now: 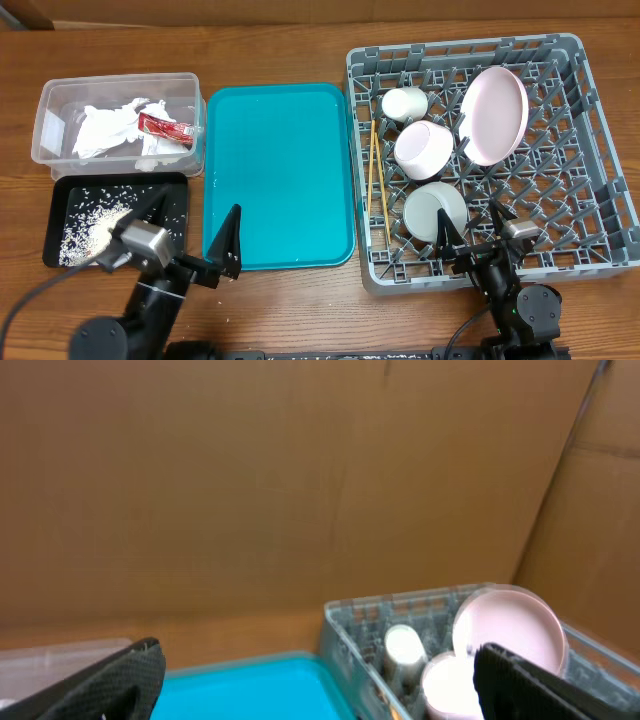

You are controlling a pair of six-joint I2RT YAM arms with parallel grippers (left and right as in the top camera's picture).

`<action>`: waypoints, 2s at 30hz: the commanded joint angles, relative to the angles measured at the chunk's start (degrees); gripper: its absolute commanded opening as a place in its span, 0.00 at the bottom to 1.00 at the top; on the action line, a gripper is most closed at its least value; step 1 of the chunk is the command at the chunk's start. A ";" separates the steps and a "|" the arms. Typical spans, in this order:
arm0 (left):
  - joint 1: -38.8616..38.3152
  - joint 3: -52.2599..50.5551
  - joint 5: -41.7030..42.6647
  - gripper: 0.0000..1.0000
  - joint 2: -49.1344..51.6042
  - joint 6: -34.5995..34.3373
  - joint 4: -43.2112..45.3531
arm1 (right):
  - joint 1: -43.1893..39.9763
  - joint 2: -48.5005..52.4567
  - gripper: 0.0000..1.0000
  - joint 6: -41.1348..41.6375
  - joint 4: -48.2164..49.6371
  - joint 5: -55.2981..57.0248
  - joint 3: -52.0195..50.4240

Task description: Sort waste into correct bins and load items into the dishwasher

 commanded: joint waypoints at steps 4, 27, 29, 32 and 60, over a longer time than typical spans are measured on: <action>0.59 -18.32 -1.92 1.00 -9.62 0.20 17.86 | -0.22 -0.68 1.00 0.31 0.31 -0.11 -0.61; 0.61 -36.54 -22.32 1.00 -15.23 17.94 15.06 | -0.22 -0.68 1.00 0.31 0.33 -0.11 -0.61; 0.61 -36.54 -24.09 1.00 -15.23 19.67 12.35 | -0.22 -0.68 1.00 0.31 0.31 -0.11 -0.61; 0.61 -36.54 -24.92 1.00 -15.23 22.29 11.67 | -0.22 -0.68 1.00 0.31 0.33 -0.09 -0.61; 0.63 -36.54 -32.44 1.00 -15.23 4.68 14.27 | -0.22 -0.68 1.00 0.31 0.31 -0.11 -0.61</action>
